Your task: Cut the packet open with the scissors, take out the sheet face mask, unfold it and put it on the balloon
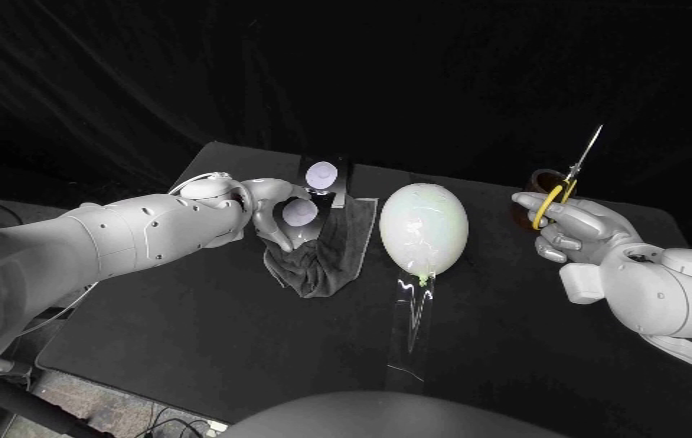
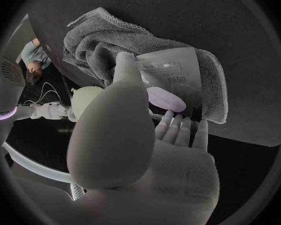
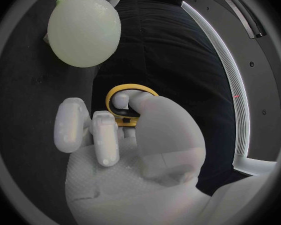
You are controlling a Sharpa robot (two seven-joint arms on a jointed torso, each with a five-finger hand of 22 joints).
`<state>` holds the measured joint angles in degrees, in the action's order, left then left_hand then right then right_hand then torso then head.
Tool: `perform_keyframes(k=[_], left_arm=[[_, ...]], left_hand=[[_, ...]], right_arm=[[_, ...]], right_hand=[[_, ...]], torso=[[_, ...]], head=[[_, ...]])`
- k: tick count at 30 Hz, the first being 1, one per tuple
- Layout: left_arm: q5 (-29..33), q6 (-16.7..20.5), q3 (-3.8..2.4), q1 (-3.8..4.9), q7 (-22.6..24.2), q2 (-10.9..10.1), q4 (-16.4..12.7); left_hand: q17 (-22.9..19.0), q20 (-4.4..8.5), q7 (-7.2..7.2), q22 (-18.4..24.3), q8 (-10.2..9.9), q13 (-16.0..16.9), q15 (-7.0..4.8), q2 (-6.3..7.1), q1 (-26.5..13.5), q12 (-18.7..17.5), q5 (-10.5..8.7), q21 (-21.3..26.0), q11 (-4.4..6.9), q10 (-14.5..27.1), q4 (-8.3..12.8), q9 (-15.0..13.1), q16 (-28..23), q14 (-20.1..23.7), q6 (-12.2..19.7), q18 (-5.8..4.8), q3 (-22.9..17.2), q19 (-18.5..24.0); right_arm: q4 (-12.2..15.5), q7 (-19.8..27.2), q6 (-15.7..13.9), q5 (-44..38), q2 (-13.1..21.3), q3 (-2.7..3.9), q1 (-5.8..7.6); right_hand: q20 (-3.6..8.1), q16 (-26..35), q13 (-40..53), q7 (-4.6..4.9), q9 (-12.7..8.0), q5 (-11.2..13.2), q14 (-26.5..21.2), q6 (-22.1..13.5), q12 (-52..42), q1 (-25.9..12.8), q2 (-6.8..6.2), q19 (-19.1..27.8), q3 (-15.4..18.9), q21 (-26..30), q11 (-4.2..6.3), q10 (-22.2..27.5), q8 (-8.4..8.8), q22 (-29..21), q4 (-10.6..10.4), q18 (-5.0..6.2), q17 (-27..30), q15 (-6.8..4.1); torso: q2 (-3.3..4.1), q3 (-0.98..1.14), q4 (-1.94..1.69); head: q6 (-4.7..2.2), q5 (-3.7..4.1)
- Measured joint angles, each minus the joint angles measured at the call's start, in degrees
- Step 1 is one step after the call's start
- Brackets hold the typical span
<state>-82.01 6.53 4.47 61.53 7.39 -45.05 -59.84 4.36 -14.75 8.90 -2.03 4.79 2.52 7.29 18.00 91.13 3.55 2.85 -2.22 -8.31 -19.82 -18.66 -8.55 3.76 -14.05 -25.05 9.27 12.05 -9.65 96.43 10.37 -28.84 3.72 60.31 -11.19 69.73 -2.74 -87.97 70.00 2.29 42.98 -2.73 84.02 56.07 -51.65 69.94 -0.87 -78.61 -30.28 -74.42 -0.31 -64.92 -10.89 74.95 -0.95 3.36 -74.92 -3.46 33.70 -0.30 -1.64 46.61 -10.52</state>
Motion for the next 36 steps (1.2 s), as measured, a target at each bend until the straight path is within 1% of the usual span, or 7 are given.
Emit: perform_keyframes(k=[3, 10, 11, 16, 22, 34, 36], left_arm=[[0.02, -0.02, 0.01, 0.03, 0.0, 0.09, 0.11], [-0.04, 0.31, 0.01, 0.06, -0.04, 0.12, 0.17], [-0.04, 0.4, 0.0, 0.07, -0.04, 0.12, 0.16], [-0.04, 0.82, -0.01, 0.07, -0.03, 0.04, 0.0], [0.0, 1.45, -0.03, 0.07, 0.1, -0.09, -0.39], [0.0, 2.87, 0.01, -0.04, 0.47, -0.28, -0.65], [0.0, 3.13, 0.02, -0.07, 0.62, -0.29, -0.69]], left_hand=[[0.12, 0.2, -0.06, -0.07, 0.22, -0.03, 0.02, -0.6, -0.6, -0.05, 0.0, -0.22, -0.18, -1.03, 0.0, -0.33, 0.26, -0.68, -0.71, 0.53, 0.0, -0.23], [0.68, 0.31, -0.73, -0.26, 1.22, -0.04, 0.18, -2.4, -2.31, 0.21, 0.0, -0.56, 0.0, -3.72, 0.22, -0.33, 0.83, -2.76, -2.77, 0.56, -0.29, -1.14], [0.78, 0.31, -0.76, -0.29, 1.56, -0.04, 0.19, -2.97, -2.78, 0.21, 0.0, -0.56, -0.1, -4.46, -0.16, -0.33, 0.83, -3.08, -3.25, 0.57, -5.29, -1.14], [1.03, 0.41, -1.6, -0.37, 2.5, -0.04, 0.11, -3.87, -3.67, 0.21, 0.0, -0.83, 0.41, -6.56, -0.08, -0.33, 0.93, -3.8, -4.89, 0.56, -5.62, -1.65], [1.2, 0.49, -1.79, -0.43, 2.5, 0.11, -0.12, -4.47, -4.27, 0.21, -0.01, -1.05, 0.31, -9.52, 0.04, -0.33, 1.27, -4.83, -9.13, 0.56, -12.81, -1.99], [1.61, 0.63, -1.81, -0.57, 2.52, 0.48, -0.27, -4.59, -4.14, 0.2, -0.01, -1.51, 0.7, -13.64, 0.2, -0.32, 1.51, -6.73, -13.88, 0.55, -13.56, -2.68], [1.74, 0.61, -1.59, -0.59, 2.52, 0.5, -0.2, -5.11, -3.63, 0.2, -0.02, -1.51, 0.81, -14.35, 0.42, -0.33, 1.71, -7.19, -14.96, 0.55, -14.17, -3.07]], right_arm=[[0.01, 0.0, 0.01, 0.0, 0.0, 0.0, 0.0], [0.04, -0.01, 0.05, 0.0, 0.02, 0.0, -0.02], [0.04, -0.01, 0.06, 0.0, 0.02, 0.0, -0.02], [0.04, -0.01, 0.09, 0.0, 0.02, 0.0, -0.05], [0.05, -0.02, 0.12, -0.02, 0.06, 0.0, -0.1], [0.08, -0.03, 0.16, -0.08, 0.08, -0.01, -0.14], [0.08, -0.03, 0.17, -0.1, 0.08, -0.01, -0.14]], right_hand=[[0.0, 0.01, 0.0, 0.01, 0.01, 0.0, 0.0, -0.01, 0.0, 0.0, 0.0, 0.0, 0.0, -0.23, 0.0, 0.0, 0.0, 0.0, 0.0, -0.01, -0.03, 0.0], [-0.01, -0.07, -0.01, 0.07, 0.02, 0.08, 0.01, -0.07, -0.01, 0.0, 0.0, 0.01, 0.0, -0.23, 0.0, 0.0, 0.01, -0.02, 0.0, -0.04, -0.03, 0.02], [-0.01, -0.11, -0.01, 0.08, 0.02, 0.09, 0.02, -0.07, -0.02, 0.0, 0.0, 0.01, 0.0, -0.23, 0.0, 0.0, 0.02, -0.02, 0.0, -0.06, -0.03, 0.02], [-0.01, -0.11, -0.01, 0.08, 0.03, 0.1, 0.03, -0.08, -0.04, 0.0, 0.0, 0.01, 0.0, -0.23, 0.0, 0.0, 0.05, -0.05, 0.0, -0.32, -0.03, 0.03], [-0.02, -0.11, -0.01, 0.08, 0.03, 0.1, 0.1, -0.08, -0.04, 0.0, 0.0, 0.02, 0.0, -0.23, 0.0, 0.0, 0.12, -0.04, 0.0, -0.33, 0.02, 0.09], [-0.03, -0.08, -0.01, -0.11, -0.02, 0.11, 0.11, 0.11, -0.05, 0.02, -0.02, 0.03, 0.0, -0.23, 0.0, 0.0, 0.01, 0.0, 0.0, 0.33, 0.01, 0.11], [-0.03, -0.02, -0.01, -0.11, -0.02, 0.11, 0.11, 0.12, -0.05, 0.02, -0.02, 0.03, 0.0, -0.23, 0.0, 0.0, 0.01, 0.0, 0.0, 0.33, 0.01, 0.11]], torso=[[0.01, 0.0, 0.0], [0.01, 0.0, 0.0], [0.01, 0.0, 0.0], [0.01, -0.01, -0.03], [0.01, -0.02, -0.03], [0.04, -0.02, 0.01], [0.04, -0.02, 0.01]], head=[[0.0, -0.03], [0.1, -0.09], [0.11, -0.1], [0.14, -0.12], [0.06, -0.2], [0.03, -0.33], [0.02, -0.33]])
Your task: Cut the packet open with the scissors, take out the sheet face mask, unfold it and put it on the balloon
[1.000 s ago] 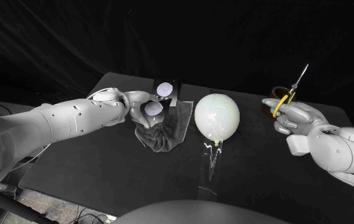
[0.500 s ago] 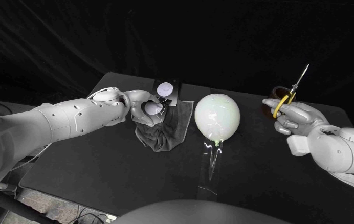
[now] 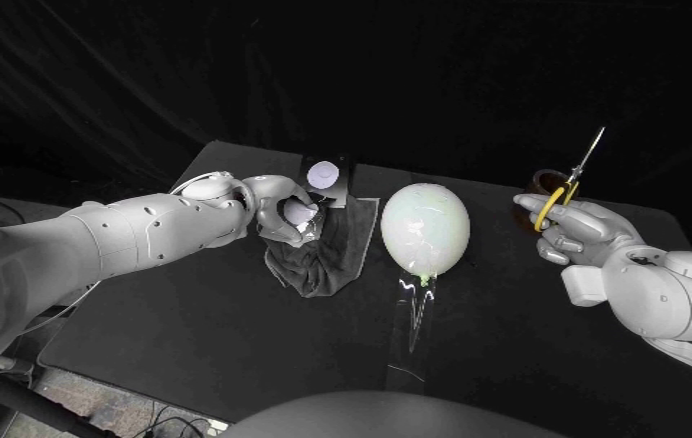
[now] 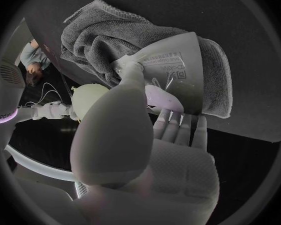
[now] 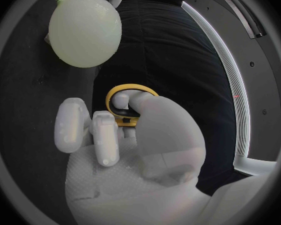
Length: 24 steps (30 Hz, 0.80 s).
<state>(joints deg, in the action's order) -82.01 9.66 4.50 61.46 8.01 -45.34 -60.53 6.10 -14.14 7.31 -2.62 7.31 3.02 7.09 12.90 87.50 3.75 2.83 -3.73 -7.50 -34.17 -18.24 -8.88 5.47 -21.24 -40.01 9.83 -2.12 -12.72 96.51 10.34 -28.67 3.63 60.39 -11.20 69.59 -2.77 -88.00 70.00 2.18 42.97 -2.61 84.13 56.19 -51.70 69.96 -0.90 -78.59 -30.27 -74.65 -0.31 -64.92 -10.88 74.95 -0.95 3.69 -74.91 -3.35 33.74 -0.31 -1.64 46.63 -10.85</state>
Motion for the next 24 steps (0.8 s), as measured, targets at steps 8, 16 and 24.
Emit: perform_keyframes(k=[8, 16, 24], left_arm=[[0.19, 1.49, 0.1, -0.24, 1.46, -0.35, -0.5], [0.92, 3.78, 0.36, -0.73, 3.65, -1.04, -0.91], [2.56, 4.55, 0.29, -1.24, 5.45, -2.48, -2.29]], left_hand=[[0.72, -0.22, 0.38, -0.21, 4.34, 0.32, 0.52, -12.84, 12.84, 0.26, -0.17, -0.64, -0.31, -5.03, 2.4, -0.01, 0.73, -3.01, -4.21, -0.04, -4.45, -1.07], [0.93, -0.71, 0.8, -0.24, 4.43, 0.56, 1.22, -14.72, 13.64, 0.33, -0.16, -0.87, -1.01, -7.33, 2.99, -0.01, 0.97, -4.49, -8.77, -0.07, -9.49, -1.74], [0.82, -0.86, 1.18, -0.22, 6.76, 0.33, 1.74, -15.37, 12.74, -0.2, -0.16, -0.87, -1.86, -7.06, 2.29, -0.03, 0.82, -4.37, -9.52, -0.1, -14.47, -1.82]], right_arm=[[-0.01, 0.0, 0.02, -0.07, -0.01, 0.0, -0.02], [-0.02, 0.0, 0.04, -0.14, -0.01, 0.0, -0.03], [-0.05, 0.0, 0.06, -0.21, -0.03, 0.0, -0.05]], right_hand=[[0.0, 0.02, 0.0, 0.0, 0.01, -0.17, 0.01, 0.0, 0.0, 0.0, 0.0, 0.0, 0.0, 0.0, 0.0, 0.0, 0.0, -0.01, 0.0, -0.01, -0.04, 0.01], [-0.01, 0.09, 0.0, 0.01, 0.02, -0.16, 0.01, -0.01, -0.02, 0.0, 0.0, 0.01, -0.02, 0.0, 0.01, -0.01, 0.03, -0.05, 0.02, -0.05, -0.04, 0.01], [-0.01, -0.09, -0.01, 0.02, 0.05, -0.16, 0.02, -0.02, -0.04, 0.0, 0.0, 0.01, -0.17, 0.0, 0.05, -0.05, 0.12, -0.03, 0.17, -0.15, 0.01, 0.02]], torso=[[-0.01, 0.01, 0.0], [0.02, -0.01, -0.05], [0.01, -0.02, -0.05]], head=[[-0.19, 0.11], [-0.36, 0.2], [-0.73, 0.27]])
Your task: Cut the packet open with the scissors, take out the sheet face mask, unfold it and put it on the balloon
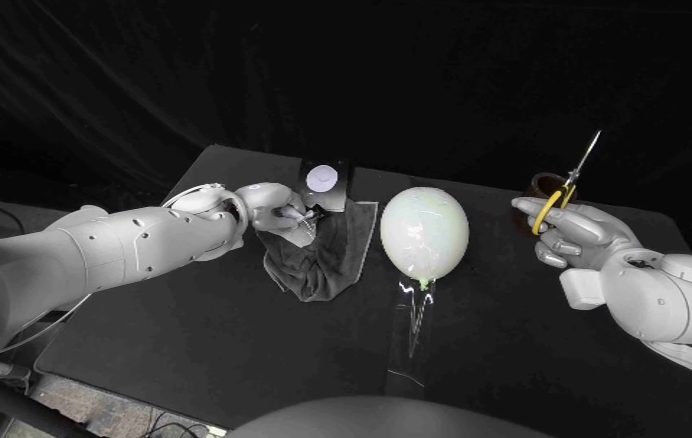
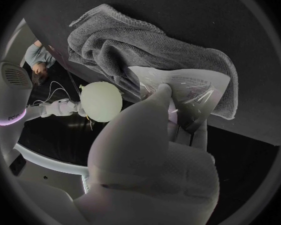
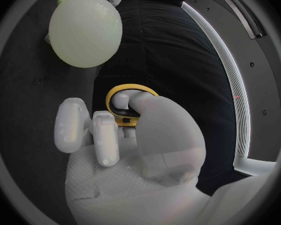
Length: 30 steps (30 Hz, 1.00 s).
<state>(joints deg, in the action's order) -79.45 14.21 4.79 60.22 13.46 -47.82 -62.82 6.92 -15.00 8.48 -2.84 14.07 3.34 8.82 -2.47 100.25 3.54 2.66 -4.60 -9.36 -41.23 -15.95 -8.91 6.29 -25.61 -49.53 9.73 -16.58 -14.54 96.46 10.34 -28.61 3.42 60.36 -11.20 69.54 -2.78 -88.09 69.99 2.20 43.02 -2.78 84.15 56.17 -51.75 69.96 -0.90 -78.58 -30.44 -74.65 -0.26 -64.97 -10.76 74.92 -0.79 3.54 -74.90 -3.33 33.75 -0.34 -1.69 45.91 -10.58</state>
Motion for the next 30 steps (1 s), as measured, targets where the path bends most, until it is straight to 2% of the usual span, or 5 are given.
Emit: perform_keyframes(k=[3, 7, 17, 20, 30], left_arm=[[0.68, -0.11, -0.4, -0.18, 0.38, -0.87, -1.05], [2.06, -0.45, -1.06, 0.23, 0.82, -2.15, -2.95], [10.17, -1.64, -1.75, 5.83, 0.73, -5.44, -9.15], [13.14, -2.15, -1.8, 6.89, 0.43, -5.98, -10.61], [33.38, -7.64, -1.74, 8.56, -0.08, -5.3, -14.79]], left_hand=[[-0.13, -0.18, 0.84, 0.09, 0.2, -0.27, 0.21, 0.63, -0.86, -0.4, 0.0, 0.0, -0.07, 0.5, -0.24, -4.3, -0.15, 0.21, -1.21, -0.01, -1.18, 0.18], [-0.19, -0.39, 1.58, 0.21, 0.25, -0.19, 0.21, 1.32, -2.2, -0.41, 0.0, 0.0, -0.26, 0.7, -0.19, -5.45, -0.58, 0.21, -1.54, -0.02, -3.08, 0.4], [-0.29, -0.7, 2.2, 0.21, 0.35, -0.2, 0.76, 2.56, -3.55, -0.43, -0.01, 0.0, -0.78, 1.21, 0.18, -5.41, -0.65, 0.14, -1.53, -0.05, -6.2, 0.69], [-0.29, -0.93, 2.41, 0.21, 0.36, -0.2, 1.27, 2.88, -3.86, -0.43, -0.01, 0.0, -0.89, 1.32, 0.49, -5.41, -0.82, 0.17, -1.34, -0.06, -7.26, 0.54], [-0.59, -1.71, 3.42, 0.48, 0.36, -0.2, 2.48, 3.7, -5.27, -0.43, -0.03, 0.0, -2.33, 2.76, 1.49, -5.4, -1.49, 1.04, -0.72, -0.09, -10.0, 1.33]], right_arm=[[-0.05, 0.0, 0.01, -0.04, -0.03, 0.0, -0.01], [-0.22, 0.0, 0.03, -0.22, -0.17, 0.0, -0.02], [-0.73, 0.77, 0.11, -2.52, -0.98, 0.0, -0.08], [-0.88, 1.21, 0.11, -3.76, -1.13, 0.0, -0.08], [-1.99, 3.06, 0.2, -10.41, -2.14, 0.08, 1.09]], right_hand=[[0.0, 0.0, 0.0, 0.0, 0.0, 0.0, -0.06, 0.0, 0.0, 0.0, 0.0, 0.0, 0.0, 0.0, 0.05, -0.05, 0.05, 0.01, 0.0, -0.01, 0.0, -0.06], [0.0, 0.0, 0.0, 0.01, 0.0, 0.0, -0.14, -0.01, 0.0, 0.0, 0.0, 0.0, 0.0, 0.0, 0.05, -0.05, 0.13, 0.02, 0.0, -0.03, 0.0, -0.14], [0.0, 0.03, -0.01, 0.08, -0.07, 0.05, -0.14, -0.07, -0.01, -0.23, -0.23, 0.0, -0.39, 0.0, 0.06, -0.06, 0.03, 0.03, 0.74, -0.05, -0.05, -0.14], [0.0, 0.09, -0.01, 0.08, -0.17, 0.07, -0.14, -0.07, -0.01, -0.23, -0.23, 0.0, -0.64, 0.0, 0.06, -0.06, 0.03, 0.02, 1.27, -0.06, -0.05, -0.14], [-0.3, -0.39, -0.01, 1.68, -1.27, -0.02, -0.11, -0.46, -0.12, 1.25, -0.91, -0.75, -1.3, -0.92, 0.06, -0.06, 2.0, -0.02, 4.94, -0.08, -0.05, -0.11]], torso=[[-0.02, 0.0, 0.0], [-0.04, 0.0, 0.01], [-0.1, 0.07, 0.1], [-0.11, 0.1, 0.12], [-0.1, 0.08, 0.18]], head=[[-0.21, 0.11], [-0.56, 0.21], [-1.93, 0.77], [-2.37, 0.94], [-5.94, 2.96]])
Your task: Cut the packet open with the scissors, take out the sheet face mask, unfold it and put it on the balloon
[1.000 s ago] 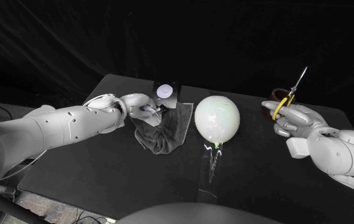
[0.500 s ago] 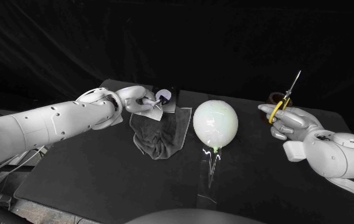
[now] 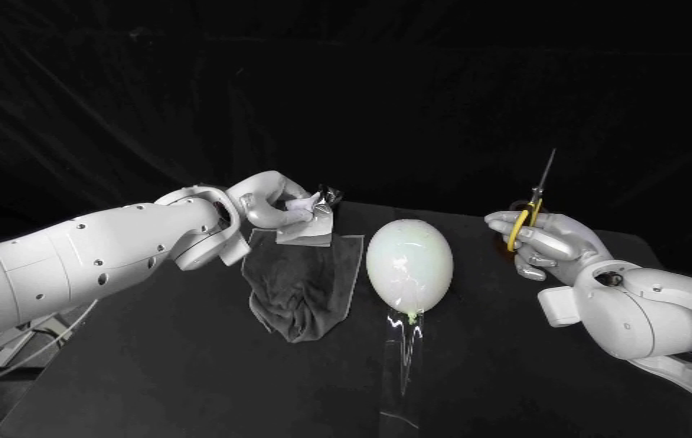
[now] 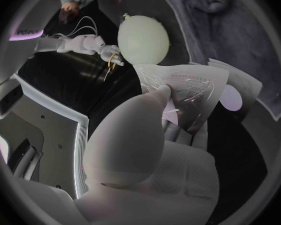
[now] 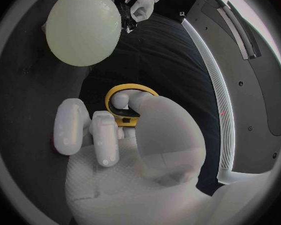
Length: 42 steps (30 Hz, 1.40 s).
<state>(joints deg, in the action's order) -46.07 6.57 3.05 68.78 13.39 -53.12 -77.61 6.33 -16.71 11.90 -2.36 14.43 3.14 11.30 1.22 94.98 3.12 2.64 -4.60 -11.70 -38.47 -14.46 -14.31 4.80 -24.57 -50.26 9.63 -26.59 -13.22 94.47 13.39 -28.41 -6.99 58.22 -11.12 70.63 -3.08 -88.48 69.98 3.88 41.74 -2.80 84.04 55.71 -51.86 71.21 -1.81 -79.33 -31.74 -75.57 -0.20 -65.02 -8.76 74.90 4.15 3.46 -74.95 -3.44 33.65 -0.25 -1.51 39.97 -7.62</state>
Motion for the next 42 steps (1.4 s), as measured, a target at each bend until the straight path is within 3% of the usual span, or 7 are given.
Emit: perform_keyframes(k=[3, 10, 17, 27, 34, 42], left_arm=[[7.75, -2.01, 0.05, 0.07, 0.35, 0.94, -0.72], [27.51, -5.89, 0.09, 0.16, 1.67, 3.49, -1.2], [41.48, -8.41, 0.09, 0.18, 2.61, 5.68, -0.47], [49.53, -10.67, 0.06, 0.2, 2.92, 7.46, 0.31], [51.28, -12.04, 0.03, 0.2, 2.76, 8.43, 0.35], [52.08, -12.99, -0.01, 0.23, 2.67, 9.14, 0.1]], left_hand=[[-0.15, 0.13, 0.01, 0.15, 0.0, -0.06, 0.29, -0.08, -0.55, 0.0, 0.0, 0.34, -0.44, 0.54, 0.16, 0.0, -0.29, 0.3, 0.01, -0.01, -0.48, 0.72], [-0.4, 0.13, 0.2, 0.22, 0.0, -0.07, 0.28, -0.07, -1.14, 0.0, 0.0, 0.4, -0.08, 1.52, 0.32, -0.01, -0.67, 1.13, 0.2, -0.39, -0.94, 1.14], [-0.52, 0.13, 0.2, 0.24, -0.01, -0.16, 0.17, -0.22, -1.77, 0.0, -0.01, 0.4, -0.01, 2.26, 0.49, -0.1, -0.84, 1.64, 0.21, -0.4, -1.11, 1.14], [-0.81, 0.12, 0.39, 0.32, -0.03, -0.21, 0.28, -0.38, -2.5, 0.0, -0.01, 0.67, -0.06, 3.95, 0.87, -0.32, -1.2, 2.78, 0.43, -0.43, -1.5, 1.55], [-0.9, 0.12, 0.39, 0.37, -0.04, -0.27, 0.28, -0.3, -3.04, 0.0, -0.02, 0.67, -0.19, 4.48, 1.03, -0.33, -1.34, 3.17, 0.44, -0.43, -1.65, 1.58], [-0.96, 0.12, 0.38, 0.37, -0.04, -0.26, 0.48, -0.3, -3.04, 0.0, -0.02, 0.67, -0.18, 4.89, 1.19, -0.33, -1.55, 3.37, 0.45, -0.44, -1.81, 1.96]], right_arm=[[-0.3, 0.32, 0.08, -1.49, -0.77, 0.05, 0.78], [-1.86, 0.54, 0.28, -3.98, -4.13, 0.11, 3.14], [-4.73, 0.37, 0.38, -4.85, -8.49, 0.23, 5.16], [-8.26, -0.01, 0.36, -3.82, -13.85, 0.33, 6.01], [-10.1, -0.26, 0.34, -2.47, -17.62, 0.39, 6.09], [-11.37, -0.63, 0.35, -1.36, -20.53, 0.39, 6.09]], right_hand=[[-0.2, -0.12, 0.0, 0.48, -0.63, -0.09, -0.12, -0.01, -0.01, 0.29, 0.0, -0.2, -0.43, -0.2, 0.0, 0.0, 0.67, 0.0, 0.74, -0.01, 0.0, 0.27], [-0.71, -0.42, 0.0, 1.53, -2.46, -0.21, 0.0, -0.3, -0.15, 0.36, -0.08, -0.71, -0.76, -0.9, -0.25, -0.25, 2.4, 0.03, 1.54, -0.01, 0.05, 0.81], [-1.23, -0.76, 0.0, 1.77, -4.44, -0.2, -0.1, -0.52, -0.17, -0.26, -0.69, -1.21, -0.93, -1.66, -0.31, -0.3, 4.41, 0.05, 2.02, -0.02, 0.04, 1.11], [-1.32, -0.77, 0.0, 1.96, -6.66, -0.2, -0.09, -0.34, -0.21, -1.11, -1.53, -1.55, -0.85, -2.32, -0.42, -0.41, 5.08, 0.04, 2.4, -0.02, 0.0, 1.53], [-1.53, -0.74, -1.22, 1.35, -7.89, -0.2, -0.01, -0.96, -0.21, -1.72, -2.13, -1.75, -0.34, -2.32, -0.51, -0.5, 5.08, 0.0, 2.23, -0.03, 0.0, 1.61], [-1.53, -0.94, -0.99, 1.4, -8.25, -0.2, -0.01, -1.04, -0.21, -2.02, -2.42, -1.74, -0.19, -2.32, -0.53, -0.52, 5.08, 0.01, 2.08, -0.04, 0.01, 1.61]], torso=[[0.02, -0.01, 0.0], [-0.04, 0.04, -0.02], [-0.16, 0.06, 0.0], [-0.04, 0.06, -0.01], [-0.04, 0.06, 0.0], [-0.06, 0.05, 0.03]], head=[[-1.26, 0.7], [-3.6, 2.36], [-4.97, 4.21], [-6.48, 6.51], [-6.83, 7.29], [-7.0, 7.99]])
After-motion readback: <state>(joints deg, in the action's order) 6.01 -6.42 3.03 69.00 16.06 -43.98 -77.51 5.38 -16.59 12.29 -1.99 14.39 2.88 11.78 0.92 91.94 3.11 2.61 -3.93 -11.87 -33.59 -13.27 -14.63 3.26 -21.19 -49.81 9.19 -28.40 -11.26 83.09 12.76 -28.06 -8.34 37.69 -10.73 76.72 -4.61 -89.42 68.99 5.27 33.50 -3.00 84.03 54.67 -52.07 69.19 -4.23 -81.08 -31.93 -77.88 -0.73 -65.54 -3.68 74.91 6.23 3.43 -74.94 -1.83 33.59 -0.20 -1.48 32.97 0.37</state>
